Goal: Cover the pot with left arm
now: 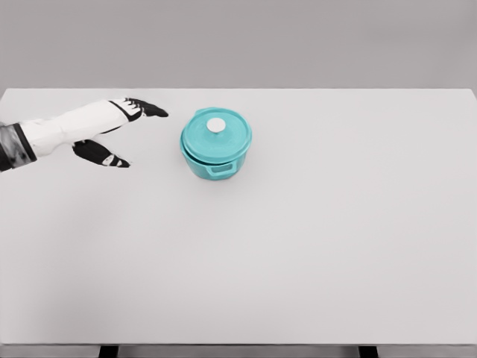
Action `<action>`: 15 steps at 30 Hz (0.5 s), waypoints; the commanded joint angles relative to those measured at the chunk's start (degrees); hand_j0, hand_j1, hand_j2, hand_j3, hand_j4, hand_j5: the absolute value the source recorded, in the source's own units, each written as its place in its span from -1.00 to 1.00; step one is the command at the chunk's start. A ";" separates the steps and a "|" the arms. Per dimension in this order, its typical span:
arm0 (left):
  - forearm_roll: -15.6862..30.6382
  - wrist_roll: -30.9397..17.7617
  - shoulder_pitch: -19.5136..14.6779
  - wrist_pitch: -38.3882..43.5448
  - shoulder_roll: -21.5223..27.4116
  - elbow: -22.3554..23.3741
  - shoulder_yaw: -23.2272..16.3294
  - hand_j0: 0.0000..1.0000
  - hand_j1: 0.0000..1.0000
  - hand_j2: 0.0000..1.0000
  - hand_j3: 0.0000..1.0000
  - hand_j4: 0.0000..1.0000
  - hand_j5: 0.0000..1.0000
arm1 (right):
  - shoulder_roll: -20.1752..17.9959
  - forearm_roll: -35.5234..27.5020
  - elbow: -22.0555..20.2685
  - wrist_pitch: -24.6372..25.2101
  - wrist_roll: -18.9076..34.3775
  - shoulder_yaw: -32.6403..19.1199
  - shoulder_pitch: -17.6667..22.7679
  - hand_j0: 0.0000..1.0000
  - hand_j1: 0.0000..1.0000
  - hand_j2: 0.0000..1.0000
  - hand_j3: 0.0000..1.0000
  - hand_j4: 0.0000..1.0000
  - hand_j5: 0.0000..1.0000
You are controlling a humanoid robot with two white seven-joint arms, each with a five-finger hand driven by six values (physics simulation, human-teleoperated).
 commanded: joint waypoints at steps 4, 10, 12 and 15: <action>5.36 0.01 3.23 0.13 4.81 -0.70 5.59 1.00 1.00 1.00 1.00 1.00 1.00 | 0.00 0.00 0.01 0.00 0.01 0.01 -0.09 1.00 1.00 1.00 1.00 1.00 1.00; 5.44 0.01 3.94 0.13 5.60 -1.23 5.59 1.00 1.00 1.00 1.00 1.00 1.00 | 0.00 0.00 -0.08 0.00 0.01 0.01 0.00 1.00 1.00 1.00 1.00 1.00 1.00; 5.44 0.01 3.94 0.13 5.60 -1.23 5.59 1.00 1.00 1.00 1.00 1.00 1.00 | 0.00 0.00 0.01 0.00 0.01 0.01 0.00 1.00 1.00 1.00 1.00 1.00 1.00; 5.44 0.01 4.03 0.13 5.69 -1.23 5.59 1.00 1.00 1.00 1.00 1.00 1.00 | 0.00 0.00 0.01 0.00 0.01 0.01 -0.09 1.00 1.00 1.00 1.00 1.00 1.00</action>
